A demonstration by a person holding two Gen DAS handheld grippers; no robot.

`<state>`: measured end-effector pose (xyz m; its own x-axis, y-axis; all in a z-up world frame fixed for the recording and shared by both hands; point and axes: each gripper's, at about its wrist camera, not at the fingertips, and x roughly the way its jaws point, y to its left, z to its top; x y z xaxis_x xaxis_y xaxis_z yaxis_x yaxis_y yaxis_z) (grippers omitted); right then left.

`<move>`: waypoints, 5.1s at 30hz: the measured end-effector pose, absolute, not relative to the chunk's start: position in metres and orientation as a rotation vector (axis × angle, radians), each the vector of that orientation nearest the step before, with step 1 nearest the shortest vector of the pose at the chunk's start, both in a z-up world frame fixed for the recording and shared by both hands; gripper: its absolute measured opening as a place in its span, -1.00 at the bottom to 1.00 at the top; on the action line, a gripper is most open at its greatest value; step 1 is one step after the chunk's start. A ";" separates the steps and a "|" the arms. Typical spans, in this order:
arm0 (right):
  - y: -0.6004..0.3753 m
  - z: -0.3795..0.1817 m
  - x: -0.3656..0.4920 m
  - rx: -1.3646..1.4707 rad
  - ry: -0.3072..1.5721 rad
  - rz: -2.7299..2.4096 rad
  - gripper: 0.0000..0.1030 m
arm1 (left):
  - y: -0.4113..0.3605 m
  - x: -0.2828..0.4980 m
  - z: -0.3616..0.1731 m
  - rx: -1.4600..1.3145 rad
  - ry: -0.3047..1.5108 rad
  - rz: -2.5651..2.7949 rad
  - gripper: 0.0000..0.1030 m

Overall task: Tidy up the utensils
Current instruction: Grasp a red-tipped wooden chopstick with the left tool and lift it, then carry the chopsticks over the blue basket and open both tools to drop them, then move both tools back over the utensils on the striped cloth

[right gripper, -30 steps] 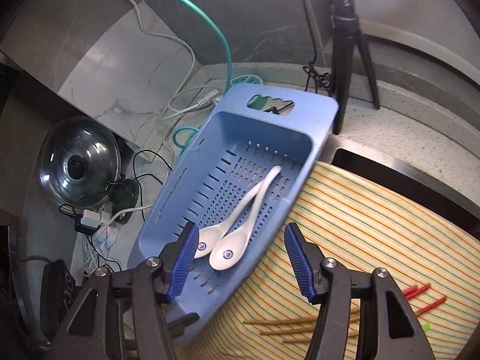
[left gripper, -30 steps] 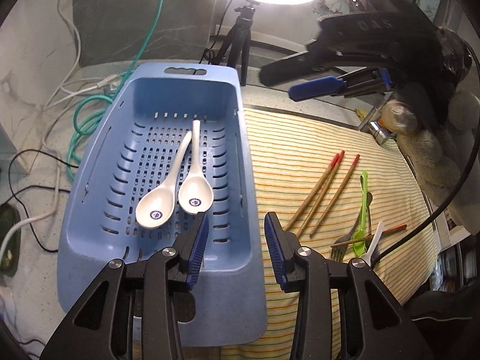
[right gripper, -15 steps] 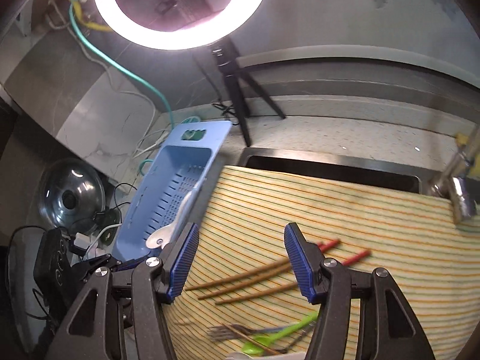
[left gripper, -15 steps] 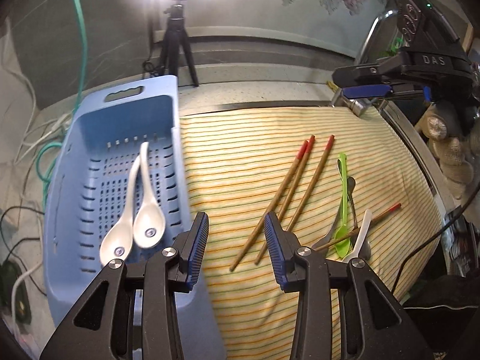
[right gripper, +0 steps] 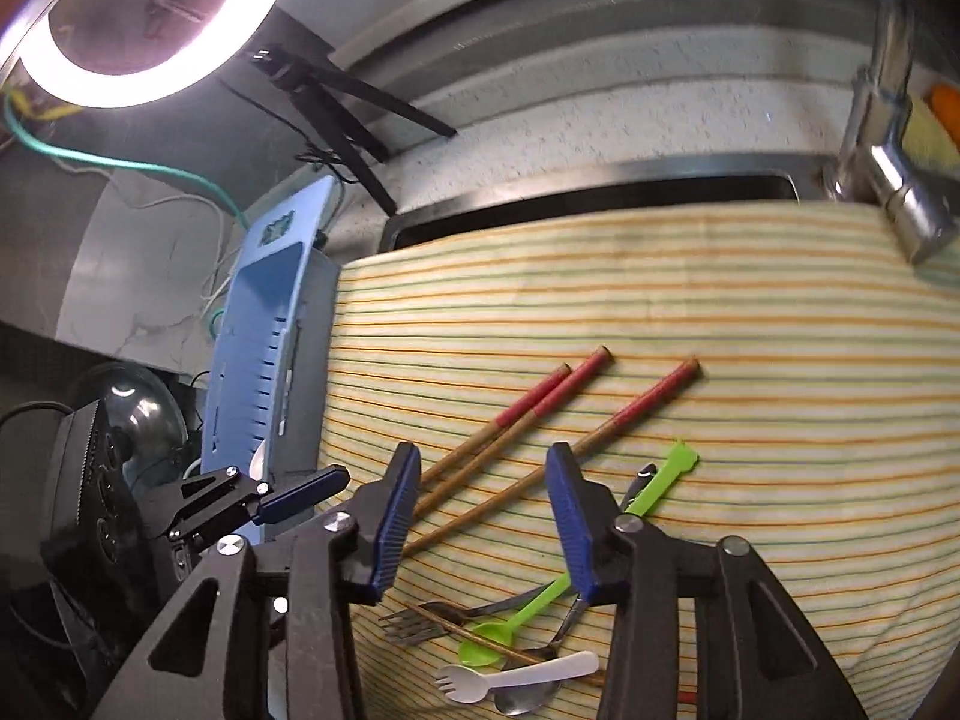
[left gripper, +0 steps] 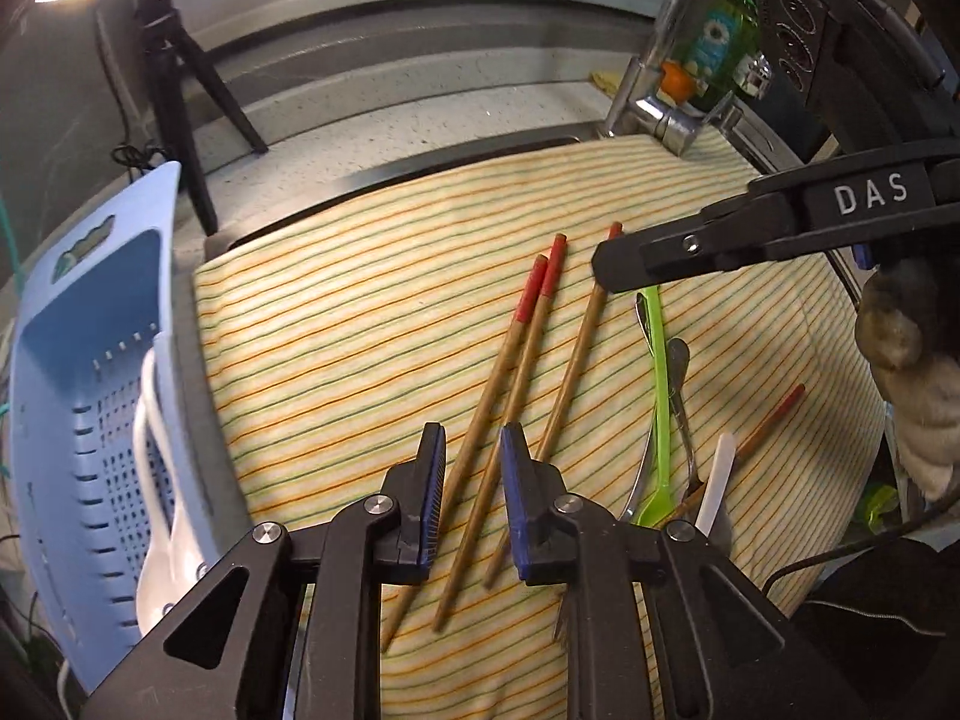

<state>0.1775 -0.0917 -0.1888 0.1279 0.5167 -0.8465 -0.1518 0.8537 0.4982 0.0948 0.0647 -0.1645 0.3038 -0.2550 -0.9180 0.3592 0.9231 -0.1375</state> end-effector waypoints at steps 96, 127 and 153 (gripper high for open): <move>0.001 -0.127 0.180 0.516 1.256 0.746 -0.87 | 0.193 0.073 -0.107 -0.144 0.956 -0.138 -0.88; 0.133 -0.170 0.190 0.179 1.346 0.732 -0.75 | 0.255 0.094 -0.146 -0.318 1.009 0.000 -0.67; 0.000 -0.113 0.169 0.232 1.200 0.771 -0.03 | 0.183 0.049 -0.098 -0.175 0.949 -0.105 -0.67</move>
